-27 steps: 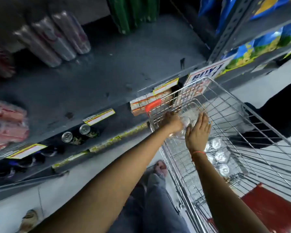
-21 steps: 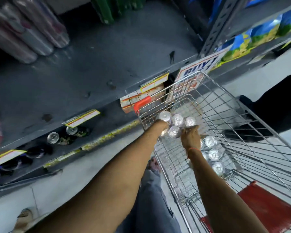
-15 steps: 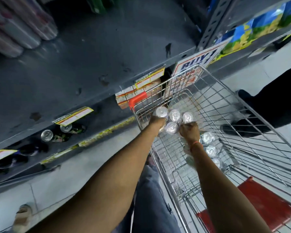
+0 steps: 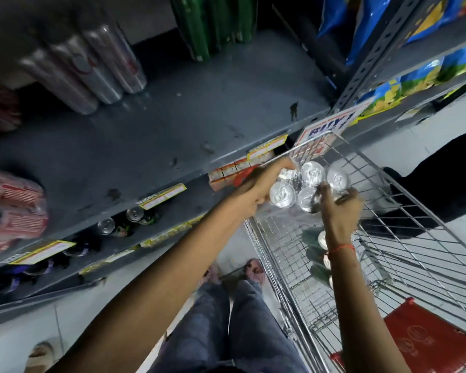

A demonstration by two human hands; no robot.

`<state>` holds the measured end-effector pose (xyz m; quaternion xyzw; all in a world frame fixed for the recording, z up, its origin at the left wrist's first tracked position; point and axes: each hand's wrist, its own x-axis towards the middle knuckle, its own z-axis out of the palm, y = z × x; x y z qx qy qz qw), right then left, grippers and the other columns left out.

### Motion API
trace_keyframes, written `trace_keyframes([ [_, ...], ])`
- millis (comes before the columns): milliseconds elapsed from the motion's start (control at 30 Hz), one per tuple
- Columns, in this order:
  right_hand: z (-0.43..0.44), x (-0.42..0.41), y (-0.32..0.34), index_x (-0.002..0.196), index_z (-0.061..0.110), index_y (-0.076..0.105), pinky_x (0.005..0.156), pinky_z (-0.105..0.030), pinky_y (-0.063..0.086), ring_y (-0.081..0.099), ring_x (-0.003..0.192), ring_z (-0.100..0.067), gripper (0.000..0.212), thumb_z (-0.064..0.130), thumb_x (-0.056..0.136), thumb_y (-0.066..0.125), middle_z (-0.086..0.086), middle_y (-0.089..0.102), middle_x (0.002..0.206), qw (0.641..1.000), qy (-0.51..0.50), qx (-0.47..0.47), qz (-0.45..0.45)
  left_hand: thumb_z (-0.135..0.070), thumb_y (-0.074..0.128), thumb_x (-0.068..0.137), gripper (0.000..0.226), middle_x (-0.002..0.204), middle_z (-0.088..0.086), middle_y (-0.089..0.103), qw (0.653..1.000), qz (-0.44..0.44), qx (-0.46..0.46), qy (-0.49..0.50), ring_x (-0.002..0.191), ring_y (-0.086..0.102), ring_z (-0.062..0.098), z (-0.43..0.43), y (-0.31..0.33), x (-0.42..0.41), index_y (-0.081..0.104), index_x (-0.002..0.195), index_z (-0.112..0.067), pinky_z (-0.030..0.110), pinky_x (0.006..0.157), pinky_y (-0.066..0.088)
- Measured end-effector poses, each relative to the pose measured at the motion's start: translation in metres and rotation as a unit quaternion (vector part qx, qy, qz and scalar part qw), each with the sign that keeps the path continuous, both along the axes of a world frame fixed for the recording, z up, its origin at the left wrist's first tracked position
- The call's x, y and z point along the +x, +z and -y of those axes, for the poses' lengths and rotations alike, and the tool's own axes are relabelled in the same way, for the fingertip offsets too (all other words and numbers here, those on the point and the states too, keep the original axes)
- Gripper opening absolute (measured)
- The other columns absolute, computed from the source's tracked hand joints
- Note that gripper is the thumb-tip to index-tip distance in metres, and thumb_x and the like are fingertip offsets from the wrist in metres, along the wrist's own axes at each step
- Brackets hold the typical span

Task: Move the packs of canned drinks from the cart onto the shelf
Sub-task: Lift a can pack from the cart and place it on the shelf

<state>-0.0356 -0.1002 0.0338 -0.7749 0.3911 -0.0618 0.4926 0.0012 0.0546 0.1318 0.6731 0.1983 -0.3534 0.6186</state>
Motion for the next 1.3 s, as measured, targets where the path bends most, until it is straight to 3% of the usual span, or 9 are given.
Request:
trace_keyframes([
  [167,-0.027,0.016,0.084,0.11,0.0,0.061,0.082,-0.034,0.046,0.053,0.092,-0.025,0.054,0.048,0.086,0.065,-0.01,0.058,0.104,0.991,0.039,-0.083,0.099,-0.051,0.061,0.062,0.029,0.071,-0.006,0.064,0.996,0.077,-0.045,-0.012,0.069,0.059,0.008,-0.052,0.08,-0.016,0.061,0.067,-0.023,0.023,0.068,0.046],
  [267,-0.057,0.027,0.121,0.124,0.0,0.065,0.096,-0.041,0.05,0.062,0.107,-0.032,0.056,0.04,0.085,0.072,-0.02,0.063,0.116,0.984,0.078,-0.084,0.139,-0.047,0.06,0.067,0.025,0.05,-0.015,0.065,0.99,0.114,-0.076,0.001,0.047,0.06,-0.002,-0.087,0.109,-0.033,0.062,0.07,-0.022,0.022,0.069,0.049],
  [367,-0.092,0.036,0.147,0.126,0.005,0.065,0.1,-0.039,0.048,0.061,0.115,-0.034,0.056,0.039,0.083,0.075,-0.021,0.062,0.12,0.978,0.114,-0.077,0.159,-0.049,0.057,0.064,0.03,0.064,-0.014,0.073,0.985,0.15,-0.075,0.041,0.06,0.067,-0.002,-0.122,0.123,-0.044,0.073,0.072,-0.025,0.027,0.081,0.048],
  [467,-0.126,0.046,0.158,0.103,0.002,0.069,0.085,-0.032,0.043,0.06,0.103,-0.034,0.041,0.037,0.084,0.074,-0.014,0.059,0.098,0.967,0.174,-0.085,0.165,-0.05,0.055,0.061,0.018,0.067,-0.02,0.074,0.977,0.179,-0.072,0.088,0.067,0.069,-0.004,-0.153,0.132,-0.048,0.072,0.062,-0.046,0.027,0.077,0.046],
  [600,-0.182,0.06,0.161,0.084,0.013,0.058,0.086,-0.042,0.044,0.052,0.092,-0.028,0.022,0.029,0.086,0.072,-0.014,0.052,0.083,0.946,0.257,-0.076,0.179,-0.047,0.055,0.073,0.024,0.069,-0.014,0.076,0.962,0.199,-0.054,0.18,0.067,0.07,-0.002,-0.189,0.125,-0.052,0.075,0.064,-0.037,0.021,0.064,0.052],
  [733,-0.231,0.077,0.159,0.1,-0.005,0.066,0.09,-0.045,0.045,0.057,0.106,-0.04,0.038,0.03,0.087,0.071,-0.029,0.063,0.098,0.931,0.317,-0.083,0.165,-0.036,0.048,0.086,0.04,0.058,-0.014,0.071,0.94,0.201,-0.053,0.27,0.053,0.065,-0.005,-0.217,0.115,-0.049,0.073,0.056,-0.029,0.007,0.044,0.046],
  [967,-0.276,0.088,0.154,0.113,0.004,0.066,0.091,-0.035,0.043,0.054,0.115,-0.034,0.04,0.036,0.088,0.067,-0.015,0.061,0.097,0.92,0.353,-0.073,0.154,-0.038,0.05,0.084,0.021,0.061,-0.015,0.072,0.93,0.201,-0.04,0.305,0.058,0.067,-0.005,-0.262,0.097,-0.042,0.066,0.078,-0.024,0.009,0.049,0.049],
  [1167,-0.279,0.092,0.151,0.106,0.001,0.069,0.085,-0.035,0.048,0.058,0.109,-0.037,0.036,0.032,0.087,0.068,-0.016,0.066,0.09,0.925,0.345,-0.056,0.151,-0.037,0.056,0.083,0.02,0.06,-0.017,0.073,0.936,0.191,-0.012,0.294,0.057,0.067,-0.007,-0.267,0.091,-0.044,0.068,0.072,-0.026,0.004,0.044,0.046],
  [1300,-0.278,0.093,0.15,0.118,0.007,0.067,0.098,-0.039,0.051,0.06,0.114,-0.034,0.036,0.03,0.089,0.065,-0.007,0.066,0.095,0.927,0.348,-0.008,0.142,-0.039,0.062,0.079,0.034,0.101,-0.001,0.074,0.925,0.224,0.097,0.291,0.1,0.067,0.011,-0.254,0.082,-0.043,0.066,0.105,-0.018,0.021,0.075,0.053],
])
